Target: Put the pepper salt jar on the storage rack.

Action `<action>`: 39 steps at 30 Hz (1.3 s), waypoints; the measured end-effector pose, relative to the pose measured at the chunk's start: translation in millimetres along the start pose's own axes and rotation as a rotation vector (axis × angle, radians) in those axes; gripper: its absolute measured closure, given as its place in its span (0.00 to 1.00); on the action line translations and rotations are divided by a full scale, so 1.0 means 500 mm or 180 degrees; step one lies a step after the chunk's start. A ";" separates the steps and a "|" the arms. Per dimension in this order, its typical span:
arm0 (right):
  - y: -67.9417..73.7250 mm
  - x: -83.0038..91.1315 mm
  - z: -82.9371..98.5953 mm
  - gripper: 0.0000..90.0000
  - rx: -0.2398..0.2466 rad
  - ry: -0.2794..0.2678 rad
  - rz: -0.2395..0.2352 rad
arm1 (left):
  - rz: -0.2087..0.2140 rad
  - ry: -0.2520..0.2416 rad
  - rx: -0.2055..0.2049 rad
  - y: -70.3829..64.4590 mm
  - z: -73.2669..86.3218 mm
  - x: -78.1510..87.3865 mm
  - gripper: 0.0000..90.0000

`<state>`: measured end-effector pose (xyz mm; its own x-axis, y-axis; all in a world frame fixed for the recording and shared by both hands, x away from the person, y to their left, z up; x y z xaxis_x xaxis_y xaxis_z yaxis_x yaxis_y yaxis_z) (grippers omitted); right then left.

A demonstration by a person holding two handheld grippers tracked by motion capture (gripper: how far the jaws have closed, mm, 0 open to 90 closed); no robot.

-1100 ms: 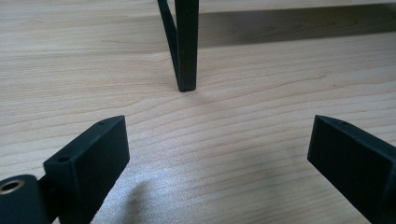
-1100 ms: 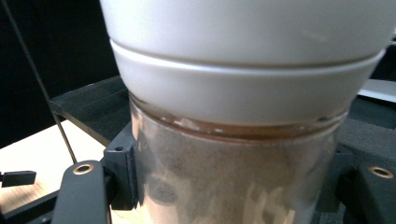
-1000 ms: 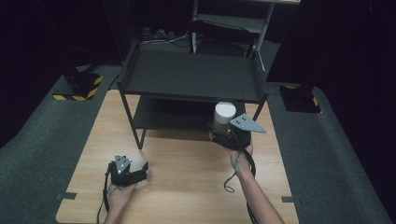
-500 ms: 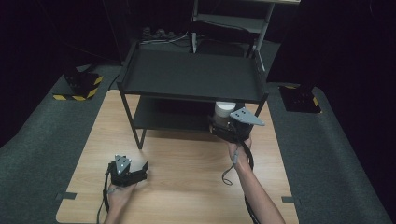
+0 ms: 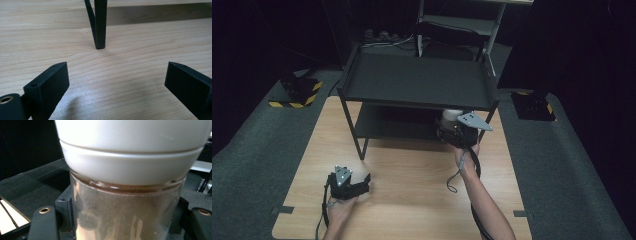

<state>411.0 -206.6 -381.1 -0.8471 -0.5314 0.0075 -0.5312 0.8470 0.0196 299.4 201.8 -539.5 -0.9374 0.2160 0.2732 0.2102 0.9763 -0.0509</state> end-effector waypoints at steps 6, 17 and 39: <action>-0.004 -0.009 0.005 0.32 -0.0020 0.0017 0.0032 | 0.0000 0.0000 0.0004 0.000 0.000 0.000 0.06; -0.003 -0.013 0.011 0.32 0.0034 0.0017 0.0036 | 0.0003 0.0002 0.0003 0.001 0.000 0.000 0.06; -0.006 0.008 0.020 0.18 0.0053 -0.0110 -0.0008 | 0.0010 0.0007 0.0001 0.000 0.000 0.000 0.06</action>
<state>408.8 -211.1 -391.2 -0.8457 -0.5330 -0.0270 -0.5333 0.8459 0.0030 299.6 202.0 -539.4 -0.9361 0.2191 0.2752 0.2131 0.9757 -0.0519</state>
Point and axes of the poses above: each handheld gripper's, and its own axes: x roughly backward along the jaws, z roughly out of its underside, y roughly to its left, the point moved 9 cm from there along -x, roughly forward along the jaws, and after that the axes turned 13 degrees about -y, right-handed, at the moved point
